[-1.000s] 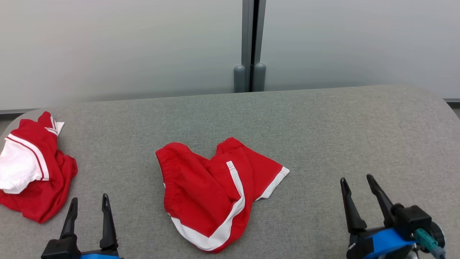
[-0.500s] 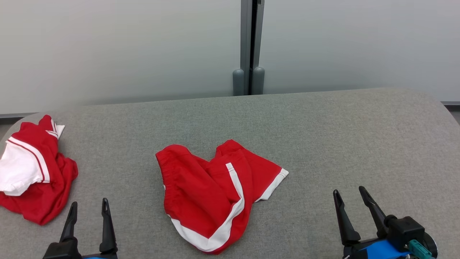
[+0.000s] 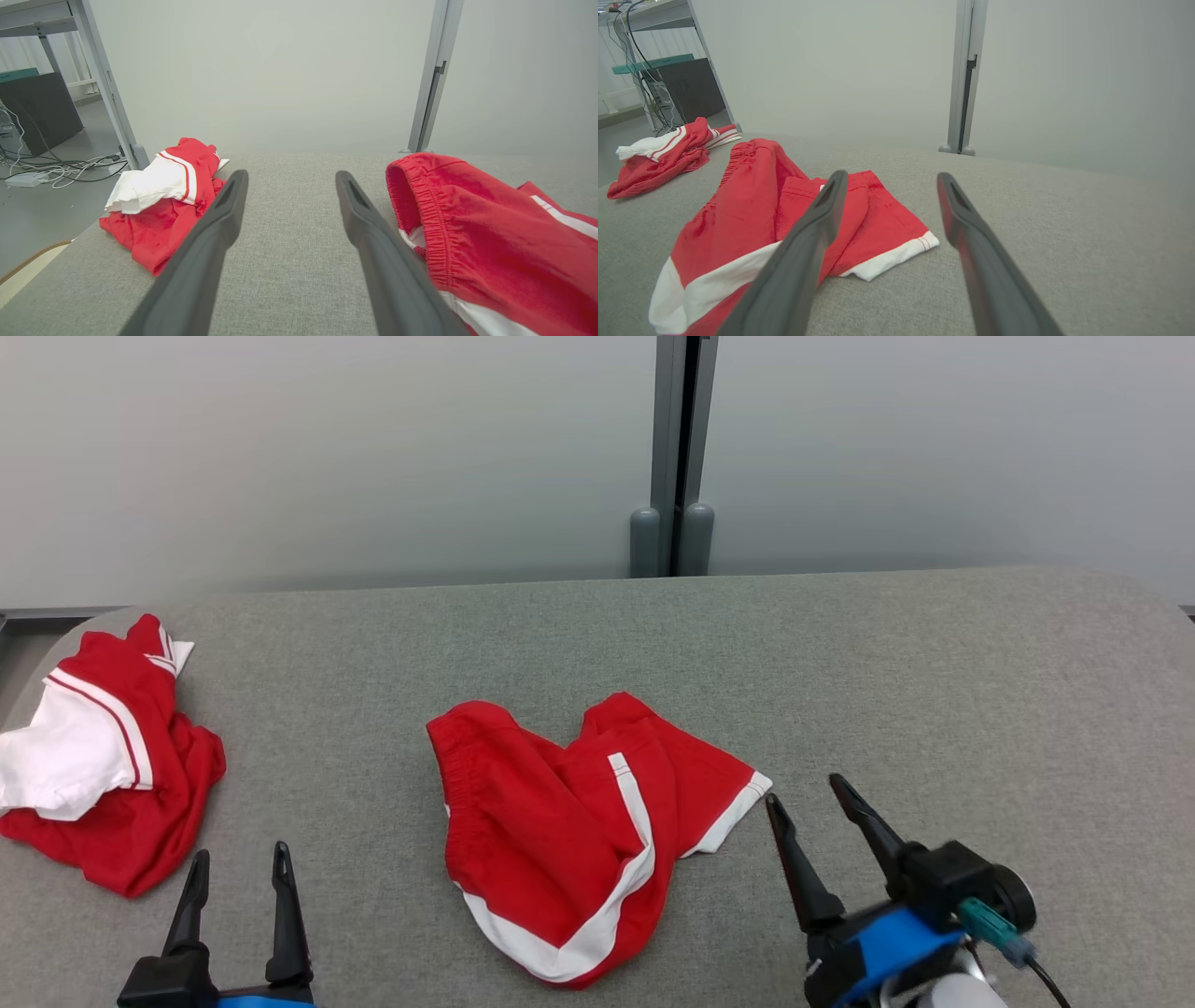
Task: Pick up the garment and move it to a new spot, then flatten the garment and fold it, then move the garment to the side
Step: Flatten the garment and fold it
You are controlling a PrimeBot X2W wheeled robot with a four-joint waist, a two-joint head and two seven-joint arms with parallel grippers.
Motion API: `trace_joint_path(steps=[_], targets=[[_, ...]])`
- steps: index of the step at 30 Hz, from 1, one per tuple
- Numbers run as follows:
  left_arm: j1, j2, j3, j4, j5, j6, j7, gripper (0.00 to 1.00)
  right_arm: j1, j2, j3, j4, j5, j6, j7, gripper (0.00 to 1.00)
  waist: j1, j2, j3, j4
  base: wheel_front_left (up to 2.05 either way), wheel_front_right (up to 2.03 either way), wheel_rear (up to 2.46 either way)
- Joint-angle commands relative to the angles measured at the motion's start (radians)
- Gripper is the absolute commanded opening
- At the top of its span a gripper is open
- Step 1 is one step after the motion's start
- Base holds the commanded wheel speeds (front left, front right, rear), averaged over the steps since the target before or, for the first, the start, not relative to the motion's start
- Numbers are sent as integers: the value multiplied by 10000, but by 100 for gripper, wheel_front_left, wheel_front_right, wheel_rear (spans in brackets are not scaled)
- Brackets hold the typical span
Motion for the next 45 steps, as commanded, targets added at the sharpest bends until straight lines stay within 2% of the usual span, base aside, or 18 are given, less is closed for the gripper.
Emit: trace_joint_path(steps=[1,5,13,20,27,28,29,32,35,40,45], targets=[[-143,-6,-6,-9,12,36,-26,100,-406,6,244,235,-51,5,-37,100,0,0,80,84,0,0,0],[-346,-6,-111,8,-22,-6,-26,100,-2081,-4,1286,1436,129,5,257,100,0,0,303,316,0,0,0],[-760,-4,-298,102,-184,-29,-26,100,-4796,-7,2623,4145,1099,5,1959,100,0,0,827,878,0,0,0],[-1047,-9,-561,192,-361,40,-26,100,-5899,-7,3674,5909,2026,5,2743,100,0,0,1195,1286,0,0,0],[-1138,-8,-683,226,-447,104,-26,100,-6227,-8,4663,6895,2861,5,3290,100,0,0,1280,1442,0,0,0],[-1149,-8,-688,226,-454,102,-26,100,-6247,-8,4783,6955,2993,5,3305,72,0,0,1276,1446,0,0,0],[-1156,-8,-689,227,-453,113,-26,100,-6265,-8,4887,6997,3137,5,3314,0,0,0,1269,1444,0,0,0],[-1137,-8,-675,230,-473,137,-26,100,-6339,-8,5120,7080,3409,5,2983,0,0,0,1205,1380,0,0,0],[-1026,-6,-640,247,-485,177,-26,100,-6408,-8,5083,7259,3518,5,2195,0,0,0,1072,1271,0,0,0],[-773,-6,-529,204,-474,201,-26,100,-6160,-22,4615,7713,3497,5,616,0,0,0,802,958,0,0,0],[-475,-8,-470,128,-519,218,-26,100,-5456,-284,3758,7533,3519,5,2,0,0,0,584,491,0,0,0]])
